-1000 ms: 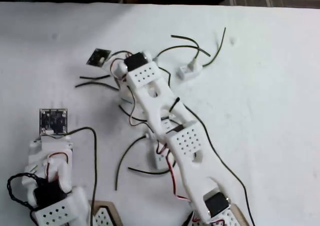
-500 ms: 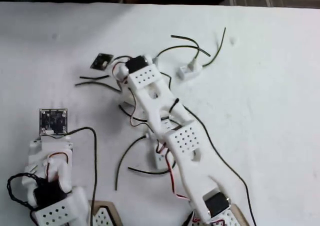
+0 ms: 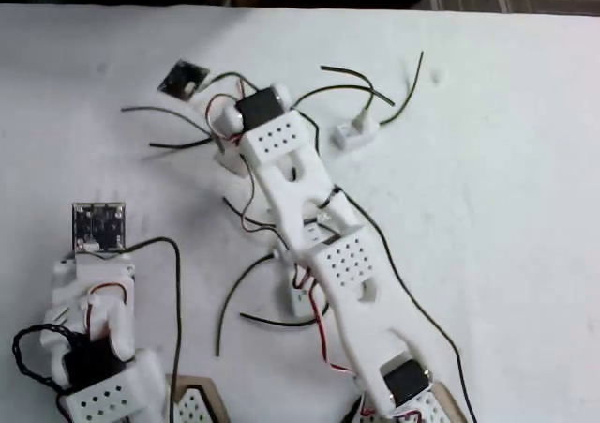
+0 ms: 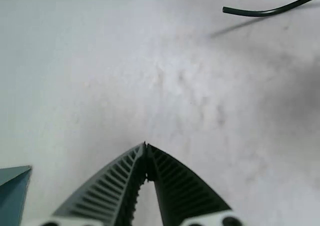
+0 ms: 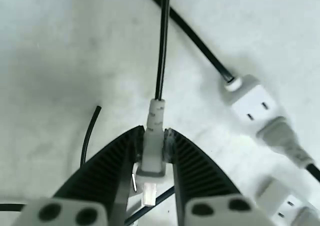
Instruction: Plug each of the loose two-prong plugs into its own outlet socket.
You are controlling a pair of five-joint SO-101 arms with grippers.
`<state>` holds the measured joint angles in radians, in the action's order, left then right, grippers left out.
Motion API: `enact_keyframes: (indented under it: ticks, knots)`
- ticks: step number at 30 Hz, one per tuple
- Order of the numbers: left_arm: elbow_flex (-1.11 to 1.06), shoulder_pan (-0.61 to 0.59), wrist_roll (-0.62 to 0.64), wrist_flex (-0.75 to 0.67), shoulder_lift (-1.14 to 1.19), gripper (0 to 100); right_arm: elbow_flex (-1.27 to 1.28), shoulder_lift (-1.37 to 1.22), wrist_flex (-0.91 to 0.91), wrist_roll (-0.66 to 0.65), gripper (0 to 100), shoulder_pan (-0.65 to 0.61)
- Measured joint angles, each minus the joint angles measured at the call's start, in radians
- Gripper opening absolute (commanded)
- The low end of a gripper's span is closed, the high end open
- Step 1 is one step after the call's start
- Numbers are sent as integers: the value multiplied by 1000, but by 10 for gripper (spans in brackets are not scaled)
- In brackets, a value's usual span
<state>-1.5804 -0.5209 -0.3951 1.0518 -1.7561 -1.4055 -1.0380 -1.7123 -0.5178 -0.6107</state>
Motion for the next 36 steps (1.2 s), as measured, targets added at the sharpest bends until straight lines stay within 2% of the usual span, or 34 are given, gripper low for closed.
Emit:
enact_keyframes:
  ticks: [5,8,14,24,36]
  knots:
    - [43,0,58,0,0,23,5,117,-6,58,16,0]
    - [94,0,109,0,0,23,104,235,-6,78,16,2]
    - [163,3,184,0,-3,23,503,569,-6,169,16,-3]
    - [163,187,281,0,-2,23,1076,1148,2,313,16,-11]
    - [282,400,285,0,-14,23,1691,1587,351,368,17,-14]
